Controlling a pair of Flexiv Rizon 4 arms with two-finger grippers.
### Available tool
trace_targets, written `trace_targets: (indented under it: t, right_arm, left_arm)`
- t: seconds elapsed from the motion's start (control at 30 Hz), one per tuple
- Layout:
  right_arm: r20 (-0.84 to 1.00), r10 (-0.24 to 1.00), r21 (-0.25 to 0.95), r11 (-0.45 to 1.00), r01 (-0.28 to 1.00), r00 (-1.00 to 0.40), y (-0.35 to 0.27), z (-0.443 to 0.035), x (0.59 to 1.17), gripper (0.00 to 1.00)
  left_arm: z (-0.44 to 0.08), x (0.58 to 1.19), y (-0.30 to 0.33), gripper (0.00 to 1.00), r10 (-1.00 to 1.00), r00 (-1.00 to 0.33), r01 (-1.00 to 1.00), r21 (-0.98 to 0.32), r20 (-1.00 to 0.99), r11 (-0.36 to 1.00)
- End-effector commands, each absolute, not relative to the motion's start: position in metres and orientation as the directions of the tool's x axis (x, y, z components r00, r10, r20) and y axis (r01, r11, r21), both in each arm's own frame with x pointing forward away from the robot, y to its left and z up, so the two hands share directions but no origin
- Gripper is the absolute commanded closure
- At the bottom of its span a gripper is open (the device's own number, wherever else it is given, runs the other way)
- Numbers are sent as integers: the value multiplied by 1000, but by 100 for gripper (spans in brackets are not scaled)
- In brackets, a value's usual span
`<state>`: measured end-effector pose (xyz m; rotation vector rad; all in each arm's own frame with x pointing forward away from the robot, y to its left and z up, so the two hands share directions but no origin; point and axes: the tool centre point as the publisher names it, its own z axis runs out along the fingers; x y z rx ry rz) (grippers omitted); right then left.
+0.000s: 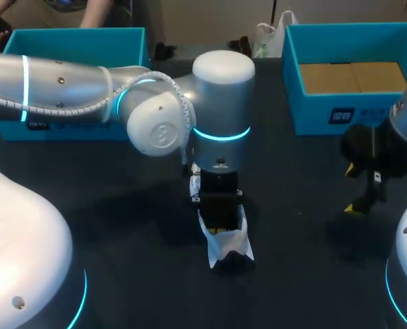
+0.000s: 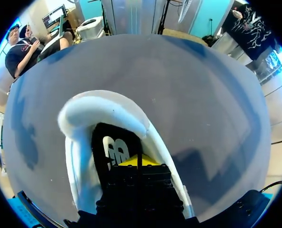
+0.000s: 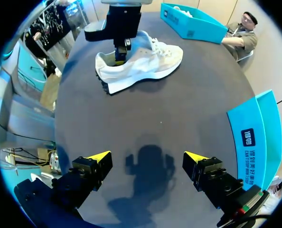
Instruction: Take the shoe out of the shoebox, open the shoe tongue, remove and reinsert the insole, then place the shoe into the shoebox
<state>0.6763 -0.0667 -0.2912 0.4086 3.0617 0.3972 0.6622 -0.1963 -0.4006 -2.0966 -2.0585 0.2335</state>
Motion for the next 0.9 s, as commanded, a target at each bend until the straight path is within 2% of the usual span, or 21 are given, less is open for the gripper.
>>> trace_targets:
  t: [0.03, 0.47, 0.9]
  right_arm:
    - [4, 263, 252, 933, 256, -965, -66, -291, 675, 0]
    - [4, 263, 252, 933, 256, -965, -66, -291, 675, 0]
    - [4, 263, 252, 933, 256, -965, -66, -291, 675, 0]
  left_arm:
    - [-421, 660, -205, 100, 999, 11, 971, -239, 33, -3]
    - [-376, 661, -215, 100, 997, 23, 957, -287, -77, -44]
    - [-410, 642, -253, 100, 986, 5, 955, -293, -167, -54]
